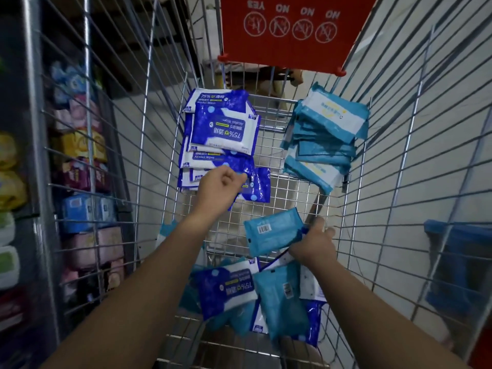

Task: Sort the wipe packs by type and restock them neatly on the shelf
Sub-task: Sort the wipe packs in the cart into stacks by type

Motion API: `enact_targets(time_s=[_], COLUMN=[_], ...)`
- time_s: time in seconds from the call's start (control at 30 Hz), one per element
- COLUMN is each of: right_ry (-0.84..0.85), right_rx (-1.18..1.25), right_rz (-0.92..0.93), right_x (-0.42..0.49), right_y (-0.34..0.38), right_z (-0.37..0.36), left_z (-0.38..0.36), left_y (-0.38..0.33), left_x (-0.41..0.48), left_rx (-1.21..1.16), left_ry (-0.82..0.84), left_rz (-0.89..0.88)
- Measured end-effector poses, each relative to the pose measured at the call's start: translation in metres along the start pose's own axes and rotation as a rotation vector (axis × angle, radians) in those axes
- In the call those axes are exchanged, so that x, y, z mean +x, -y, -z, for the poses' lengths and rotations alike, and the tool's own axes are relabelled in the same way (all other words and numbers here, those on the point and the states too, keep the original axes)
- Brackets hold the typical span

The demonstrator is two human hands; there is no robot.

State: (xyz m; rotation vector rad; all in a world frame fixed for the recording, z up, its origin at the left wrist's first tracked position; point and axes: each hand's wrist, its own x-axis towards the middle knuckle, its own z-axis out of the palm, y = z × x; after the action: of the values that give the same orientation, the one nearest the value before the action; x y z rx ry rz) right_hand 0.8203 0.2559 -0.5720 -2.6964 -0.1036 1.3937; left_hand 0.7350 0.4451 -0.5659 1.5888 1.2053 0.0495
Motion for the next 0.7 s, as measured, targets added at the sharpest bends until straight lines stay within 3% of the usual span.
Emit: enact_targets(time_s=[0.1,0.23,0.43,0.57,0.7], right_ry=[-0.063,-0.211,-0.332,-0.170,-0.298], right_rx=[0.069,0.114,0.670,1.082,0.947], right_rz=[-0.038,-0.015,0.259,0.268,0.469], right_x=[0.002,0.003,-0.007,-0.006,-0.008], right_y=[-0.007,-0.006,0.039,0.083,0.109], right_z=[0.006,0.017,0.027,0.028,0.032], left_z=[-0.008,-0.025,-0.042,-0.028,-0.009], left_y=[0.006,0.005,-0.001,-0.018,-0.040], left_x=[-0.017,-0.036,-0.040,-0.027,-0.018], left_rx=[0.063,0.070,0.052,-0.232,-0.386], left_ry=[0.102,0.353,0.540,0.386,0.145], left_rz=[0.009,0.088,0.237,0.207,0.030])
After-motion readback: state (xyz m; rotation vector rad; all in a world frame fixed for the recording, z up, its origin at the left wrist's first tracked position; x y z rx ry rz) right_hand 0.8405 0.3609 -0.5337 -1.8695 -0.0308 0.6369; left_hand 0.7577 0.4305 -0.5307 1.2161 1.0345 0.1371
